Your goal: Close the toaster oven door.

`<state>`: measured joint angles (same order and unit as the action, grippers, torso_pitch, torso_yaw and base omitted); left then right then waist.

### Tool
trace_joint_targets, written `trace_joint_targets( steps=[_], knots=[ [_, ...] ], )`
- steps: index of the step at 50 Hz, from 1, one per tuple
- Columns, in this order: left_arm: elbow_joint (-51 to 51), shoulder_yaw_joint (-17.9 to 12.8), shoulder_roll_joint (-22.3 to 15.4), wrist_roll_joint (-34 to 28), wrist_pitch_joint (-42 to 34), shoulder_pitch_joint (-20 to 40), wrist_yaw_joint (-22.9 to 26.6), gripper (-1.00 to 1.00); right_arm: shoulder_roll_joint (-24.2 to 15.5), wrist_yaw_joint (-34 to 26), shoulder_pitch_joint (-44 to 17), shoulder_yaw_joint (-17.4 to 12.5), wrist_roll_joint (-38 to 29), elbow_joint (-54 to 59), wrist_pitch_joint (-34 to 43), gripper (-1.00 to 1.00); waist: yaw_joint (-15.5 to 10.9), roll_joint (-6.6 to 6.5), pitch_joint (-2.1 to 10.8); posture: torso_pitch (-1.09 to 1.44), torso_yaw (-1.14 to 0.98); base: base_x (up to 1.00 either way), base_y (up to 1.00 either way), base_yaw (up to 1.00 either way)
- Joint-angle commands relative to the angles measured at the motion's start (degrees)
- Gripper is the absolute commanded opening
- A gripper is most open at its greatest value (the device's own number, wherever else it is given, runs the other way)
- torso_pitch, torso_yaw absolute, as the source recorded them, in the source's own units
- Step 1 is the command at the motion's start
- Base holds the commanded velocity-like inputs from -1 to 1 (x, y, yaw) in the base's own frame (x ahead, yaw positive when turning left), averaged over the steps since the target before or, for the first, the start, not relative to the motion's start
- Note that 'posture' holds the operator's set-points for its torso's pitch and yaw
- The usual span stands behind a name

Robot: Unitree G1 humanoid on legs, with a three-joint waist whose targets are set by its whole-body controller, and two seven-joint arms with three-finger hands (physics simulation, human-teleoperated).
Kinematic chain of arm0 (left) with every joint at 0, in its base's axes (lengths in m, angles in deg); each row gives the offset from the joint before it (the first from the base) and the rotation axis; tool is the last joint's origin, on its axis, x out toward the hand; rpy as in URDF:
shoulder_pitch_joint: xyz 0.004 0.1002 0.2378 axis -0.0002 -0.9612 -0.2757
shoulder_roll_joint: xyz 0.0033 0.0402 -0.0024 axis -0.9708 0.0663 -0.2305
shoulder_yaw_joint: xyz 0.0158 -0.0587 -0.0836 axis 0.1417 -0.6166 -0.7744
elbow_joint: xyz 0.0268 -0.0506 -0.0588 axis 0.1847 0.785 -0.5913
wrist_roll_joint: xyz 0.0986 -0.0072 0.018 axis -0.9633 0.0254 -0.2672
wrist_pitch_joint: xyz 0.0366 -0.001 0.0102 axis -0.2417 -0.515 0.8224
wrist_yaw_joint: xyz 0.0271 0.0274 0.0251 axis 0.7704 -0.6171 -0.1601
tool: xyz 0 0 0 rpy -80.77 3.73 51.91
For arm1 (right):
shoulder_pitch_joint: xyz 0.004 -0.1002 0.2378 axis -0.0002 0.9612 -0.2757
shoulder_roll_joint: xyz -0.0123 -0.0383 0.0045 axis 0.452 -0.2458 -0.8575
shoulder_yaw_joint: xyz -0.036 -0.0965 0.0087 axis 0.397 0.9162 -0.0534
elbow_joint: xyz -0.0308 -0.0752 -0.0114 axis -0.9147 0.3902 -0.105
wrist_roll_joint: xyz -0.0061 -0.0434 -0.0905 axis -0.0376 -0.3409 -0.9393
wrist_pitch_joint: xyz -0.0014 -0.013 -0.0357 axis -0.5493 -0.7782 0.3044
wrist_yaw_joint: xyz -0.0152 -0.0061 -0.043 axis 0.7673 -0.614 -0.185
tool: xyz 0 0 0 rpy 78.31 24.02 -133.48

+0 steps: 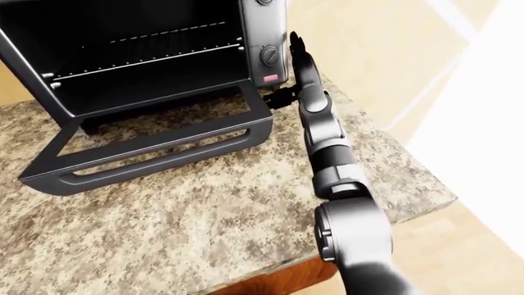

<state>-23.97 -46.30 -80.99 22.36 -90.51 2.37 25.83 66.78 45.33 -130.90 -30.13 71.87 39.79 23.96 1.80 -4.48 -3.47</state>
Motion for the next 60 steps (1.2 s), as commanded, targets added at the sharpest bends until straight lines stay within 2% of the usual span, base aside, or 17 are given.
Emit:
trace_joint_targets(
  steps=[1, 18, 48, 60],
  knots=[
    [-1.3, -0.9, -1.5, 0.2, 1.4, 0.8, 0.0, 1.0, -0.4, 0.8, -3.5, -0.2, 1.4, -2.6, -2.9, 1.0, -0.1, -0.17, 1.69, 0.0, 0.0, 0.0, 0.0, 0.0],
    [-3.4, -2.2, -2.1, 4.0, -2.0, 0.5, -0.5, 1.0, 0.5, 2.5, -6.6, 0.4, 1.5, 2.1, -4.6, 1.0, 0.1, -0.39, 1.59, 0.0, 0.0, 0.0, 0.0, 0.0],
    [-3.4, -2.3, -1.8, 3.8, -1.3, -0.4, -0.2, 1.0, 2.8, 5.5, -14.3, -0.3, 5.8, 7.1, -2.8, 1.0, 0.3, -0.71, 1.25, 0.0, 0.0, 0.0, 0.0, 0.0],
    [-3.1, -2.8, -2.3, 4.3, -1.3, -0.4, -0.4, 1.0, 3.8, 10.7, -16.6, -1.3, 9.7, 7.7, -1.3, 1.0, 0.4, -0.87, 1.12, 0.0, 0.0, 0.0, 0.0, 0.0]
  ],
)
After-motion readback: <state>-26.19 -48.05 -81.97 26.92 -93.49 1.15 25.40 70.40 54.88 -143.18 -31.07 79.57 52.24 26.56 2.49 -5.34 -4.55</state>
